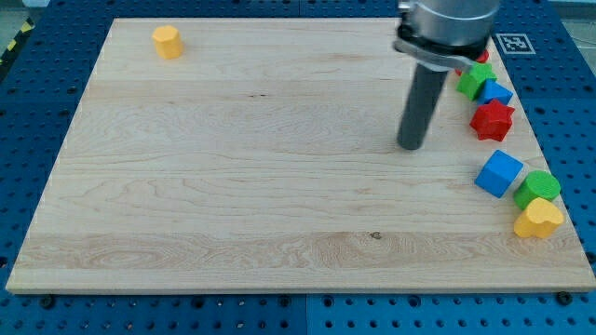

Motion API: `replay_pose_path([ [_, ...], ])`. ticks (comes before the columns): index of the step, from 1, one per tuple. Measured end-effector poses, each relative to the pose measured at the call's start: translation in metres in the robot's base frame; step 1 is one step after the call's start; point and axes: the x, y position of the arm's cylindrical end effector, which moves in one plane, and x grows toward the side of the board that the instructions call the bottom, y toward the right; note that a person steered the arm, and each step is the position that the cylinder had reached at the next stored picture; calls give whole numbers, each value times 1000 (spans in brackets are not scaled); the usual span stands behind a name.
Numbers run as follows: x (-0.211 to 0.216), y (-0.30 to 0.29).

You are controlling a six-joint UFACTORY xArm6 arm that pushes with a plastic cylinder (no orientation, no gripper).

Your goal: Slide the blue cube towards the top center of the board

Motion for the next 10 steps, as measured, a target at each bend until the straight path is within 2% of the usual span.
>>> replay_pose_path([
  [1, 1, 48],
  [3, 46, 123],
  [4, 68, 97],
  [5, 61, 14],
  [6, 20, -47],
  [7, 5, -85],
  [8, 34, -69],
  [9, 42, -43],
  [10, 12, -41],
])
